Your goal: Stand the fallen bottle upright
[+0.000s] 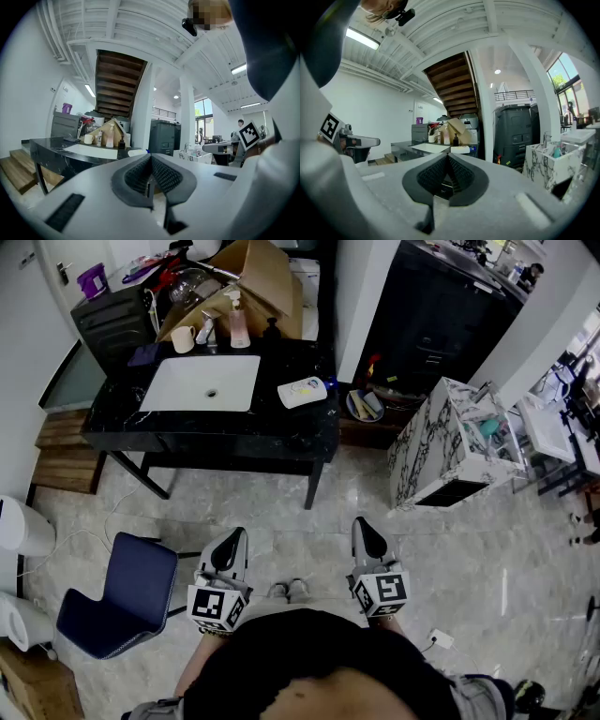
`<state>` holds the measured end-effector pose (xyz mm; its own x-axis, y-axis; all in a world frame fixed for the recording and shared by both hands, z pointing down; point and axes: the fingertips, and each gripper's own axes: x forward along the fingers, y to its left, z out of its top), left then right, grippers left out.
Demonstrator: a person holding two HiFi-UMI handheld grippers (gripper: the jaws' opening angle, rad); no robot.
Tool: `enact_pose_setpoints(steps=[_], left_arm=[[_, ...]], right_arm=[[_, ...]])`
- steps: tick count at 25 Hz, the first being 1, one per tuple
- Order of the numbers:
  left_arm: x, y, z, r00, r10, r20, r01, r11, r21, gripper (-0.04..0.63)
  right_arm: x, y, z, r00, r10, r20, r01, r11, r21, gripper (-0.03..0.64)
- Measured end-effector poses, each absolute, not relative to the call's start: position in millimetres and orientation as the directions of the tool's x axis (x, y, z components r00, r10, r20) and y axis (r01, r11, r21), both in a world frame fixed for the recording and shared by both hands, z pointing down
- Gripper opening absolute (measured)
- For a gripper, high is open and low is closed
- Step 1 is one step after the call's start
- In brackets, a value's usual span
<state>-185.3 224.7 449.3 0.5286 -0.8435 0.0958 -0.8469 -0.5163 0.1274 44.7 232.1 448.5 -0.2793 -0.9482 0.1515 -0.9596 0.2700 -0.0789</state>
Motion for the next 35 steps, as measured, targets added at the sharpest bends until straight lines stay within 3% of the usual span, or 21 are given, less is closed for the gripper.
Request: enact_pose_setpoints(steps=[22,23,24,25,29,32,35], left_arm=[[-172,218,439,0.535,-0.842,0.067,-0.845,-0.530,0.072,0.005],[-167,218,437,0.553,-0.831,0.065,-0.833,-0.549,0.069,0.019],[-162,219,435,0.574,-0.817,0.062,-0.819,-0.569,0.075,0.074],[-157,219,435,0.592,-0.804,0.060,-0.805,-0.586,0.086,0.169],[-149,213,438,0.598,-0.799,0.066,-0.800,-0.590,0.106,0.360],[-147,208,446,0.596,-0.799,0.085,-0.802,-0.587,0.112,0.439],[-144,204,451,0.596,-0.797,0.100,-0.803,-0.587,0.109,0.448]], right_arm=[[51,232,455,-0.280,-0.952,0.121,-0.958,0.269,-0.102,0.003],[53,232,456,-0.278,-0.953,0.125,-0.959,0.266,-0.102,0.003],[54,232,456,-0.277,-0.953,0.127,-0.959,0.265,-0.101,0.003],[55,231,457,-0.276,-0.952,0.129,-0.959,0.264,-0.101,0.003],[55,231,460,-0.281,-0.950,0.138,-0.957,0.267,-0.109,0.003],[54,230,459,-0.285,-0.948,0.142,-0.956,0.270,-0.115,0.003],[60,227,460,-0.284,-0.948,0.147,-0.957,0.269,-0.114,0.003]])
